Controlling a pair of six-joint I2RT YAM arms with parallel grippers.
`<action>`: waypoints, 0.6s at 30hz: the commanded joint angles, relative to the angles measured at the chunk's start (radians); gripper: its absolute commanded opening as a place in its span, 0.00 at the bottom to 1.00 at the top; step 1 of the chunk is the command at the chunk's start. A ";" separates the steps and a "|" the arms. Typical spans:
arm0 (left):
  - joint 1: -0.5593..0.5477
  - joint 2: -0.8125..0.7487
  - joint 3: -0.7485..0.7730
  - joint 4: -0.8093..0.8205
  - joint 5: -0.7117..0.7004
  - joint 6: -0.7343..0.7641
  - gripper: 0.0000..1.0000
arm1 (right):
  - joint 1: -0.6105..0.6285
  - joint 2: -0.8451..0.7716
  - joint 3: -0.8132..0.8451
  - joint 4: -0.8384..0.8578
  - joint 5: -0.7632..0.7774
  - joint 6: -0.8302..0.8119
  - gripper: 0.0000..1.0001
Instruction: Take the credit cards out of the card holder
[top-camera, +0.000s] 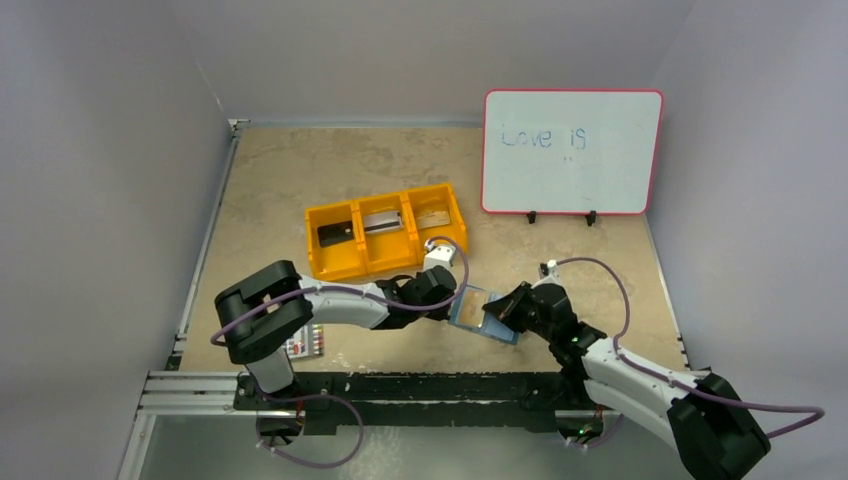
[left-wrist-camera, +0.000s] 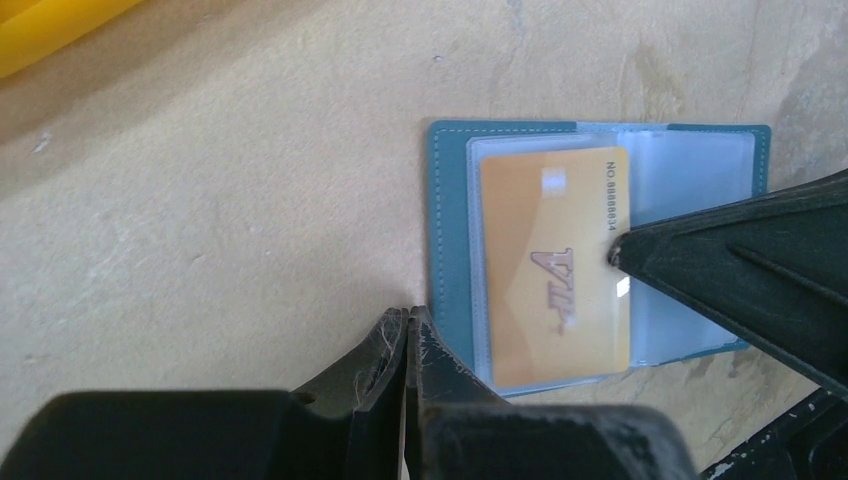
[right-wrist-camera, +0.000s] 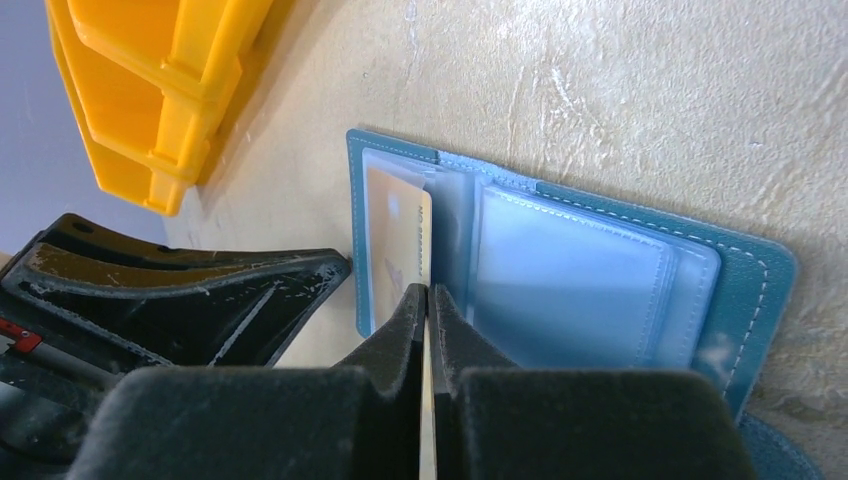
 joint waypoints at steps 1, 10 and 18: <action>0.000 -0.018 -0.075 -0.141 -0.072 -0.030 0.00 | 0.001 -0.009 -0.010 0.018 -0.018 -0.039 0.00; 0.000 -0.171 -0.171 -0.108 -0.083 -0.083 0.00 | 0.000 0.104 0.027 0.181 -0.153 -0.183 0.00; 0.000 -0.447 -0.239 -0.073 -0.166 -0.058 0.29 | 0.000 0.337 0.097 0.307 -0.277 -0.313 0.00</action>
